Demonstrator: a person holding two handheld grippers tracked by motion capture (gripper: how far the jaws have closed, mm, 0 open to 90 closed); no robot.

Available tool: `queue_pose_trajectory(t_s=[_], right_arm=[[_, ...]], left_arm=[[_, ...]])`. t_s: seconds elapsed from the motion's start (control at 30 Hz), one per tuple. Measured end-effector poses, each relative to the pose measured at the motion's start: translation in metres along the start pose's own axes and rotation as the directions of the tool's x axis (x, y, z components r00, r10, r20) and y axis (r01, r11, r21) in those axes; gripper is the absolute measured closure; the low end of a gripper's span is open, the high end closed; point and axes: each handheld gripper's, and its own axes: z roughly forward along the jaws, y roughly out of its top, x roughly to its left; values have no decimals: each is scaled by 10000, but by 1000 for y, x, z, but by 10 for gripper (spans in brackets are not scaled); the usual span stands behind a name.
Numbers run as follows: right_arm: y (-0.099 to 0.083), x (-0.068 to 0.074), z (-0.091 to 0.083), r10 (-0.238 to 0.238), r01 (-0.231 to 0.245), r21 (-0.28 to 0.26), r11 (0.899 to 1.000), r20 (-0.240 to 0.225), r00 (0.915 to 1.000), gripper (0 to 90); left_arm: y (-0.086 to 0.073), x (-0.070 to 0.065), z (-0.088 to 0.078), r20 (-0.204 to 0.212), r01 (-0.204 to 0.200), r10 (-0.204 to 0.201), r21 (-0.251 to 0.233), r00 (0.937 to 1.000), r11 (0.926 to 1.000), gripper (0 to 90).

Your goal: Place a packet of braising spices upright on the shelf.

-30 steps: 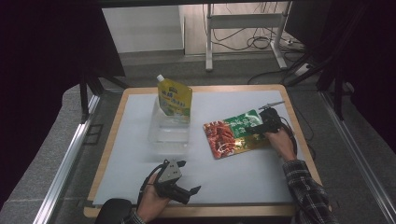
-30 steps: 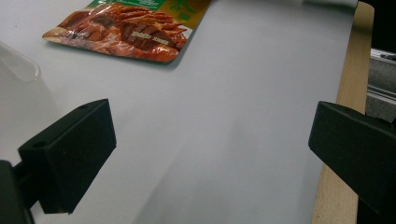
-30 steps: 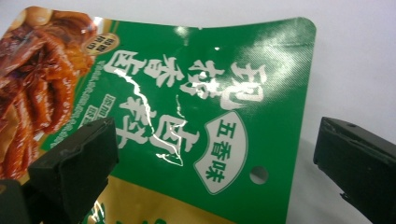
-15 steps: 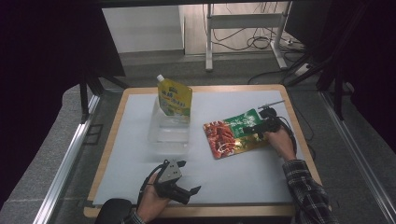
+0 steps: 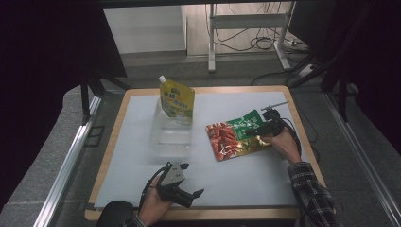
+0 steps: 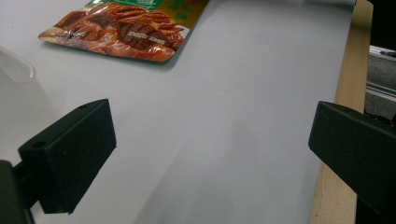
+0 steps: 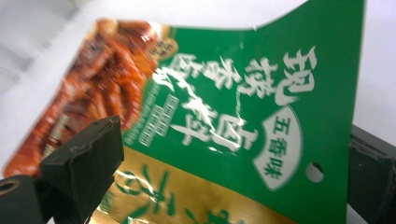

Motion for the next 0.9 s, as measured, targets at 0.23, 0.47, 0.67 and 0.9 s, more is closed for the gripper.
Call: queue_pose_trajectory(t_s=[0.23,0.47,0.67,0.9], right_arm=[[-1,2,-11,-42,55,-117,9999,1118,9937,516],[-2,9,-9,-474,447,291,9986,1019,9937,773],[-2,17,-4,-947,928,197,9955,1551,9833,887],[1,22,-12,-955,989,-144,9950,1552,9833,889]], left_arm=[[0,-1,1,-23,-73,73,84,10000,9999,5],[0,-2,2,-27,-141,141,125,9999,9998,6],[0,-1,1,-64,-140,140,107,9999,9998,6],[0,0,0,-122,-80,80,33,9999,10000,6]])
